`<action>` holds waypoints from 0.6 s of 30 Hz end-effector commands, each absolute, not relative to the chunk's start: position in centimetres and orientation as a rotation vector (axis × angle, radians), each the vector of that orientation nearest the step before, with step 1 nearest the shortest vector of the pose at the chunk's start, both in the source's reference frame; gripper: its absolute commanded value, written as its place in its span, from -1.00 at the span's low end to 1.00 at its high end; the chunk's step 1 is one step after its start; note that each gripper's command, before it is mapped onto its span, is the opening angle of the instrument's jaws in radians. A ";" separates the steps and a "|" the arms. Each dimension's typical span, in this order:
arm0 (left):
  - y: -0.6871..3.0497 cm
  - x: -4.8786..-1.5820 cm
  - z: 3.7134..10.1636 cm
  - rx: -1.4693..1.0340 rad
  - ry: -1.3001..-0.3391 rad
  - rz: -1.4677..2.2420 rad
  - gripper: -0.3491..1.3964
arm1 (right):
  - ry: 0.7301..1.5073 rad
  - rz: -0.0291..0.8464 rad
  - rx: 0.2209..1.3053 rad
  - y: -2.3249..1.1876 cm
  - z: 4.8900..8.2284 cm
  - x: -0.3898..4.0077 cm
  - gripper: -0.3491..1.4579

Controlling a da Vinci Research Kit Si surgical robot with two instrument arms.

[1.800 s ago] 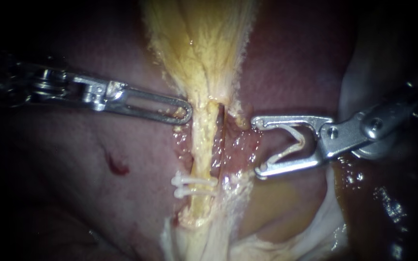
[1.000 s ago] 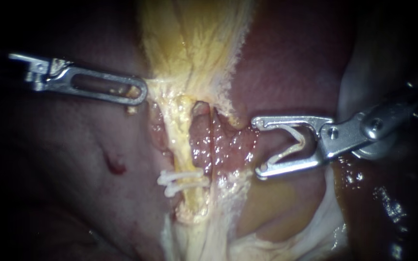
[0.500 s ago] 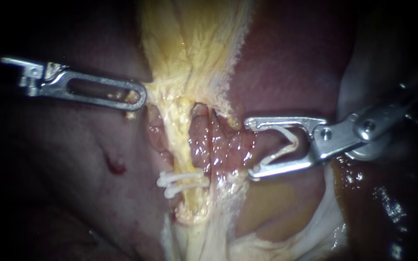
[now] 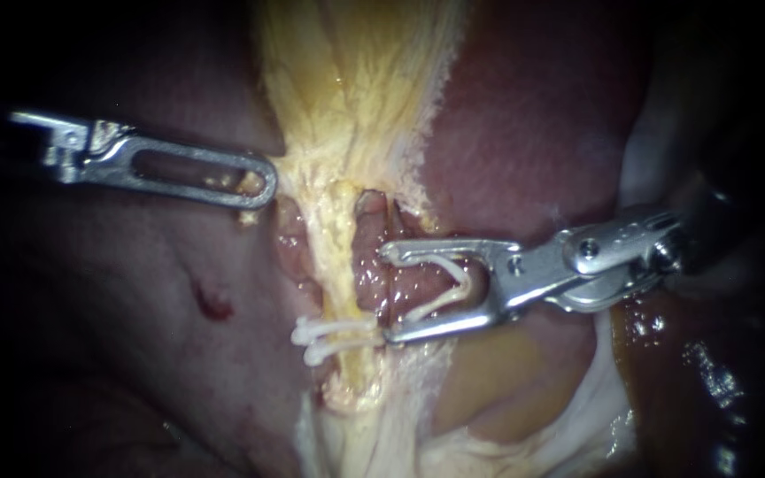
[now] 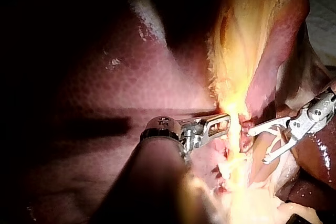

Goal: Clipping third clip left tube

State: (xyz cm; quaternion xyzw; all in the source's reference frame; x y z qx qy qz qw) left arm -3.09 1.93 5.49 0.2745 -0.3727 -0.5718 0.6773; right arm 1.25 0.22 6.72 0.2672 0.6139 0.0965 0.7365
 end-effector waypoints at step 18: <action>1.92 -3.11 5.47 0.618 -0.838 -1.279 -1.00 | 1.304 0.311 0.679 0.35 7.27 1.33 -0.07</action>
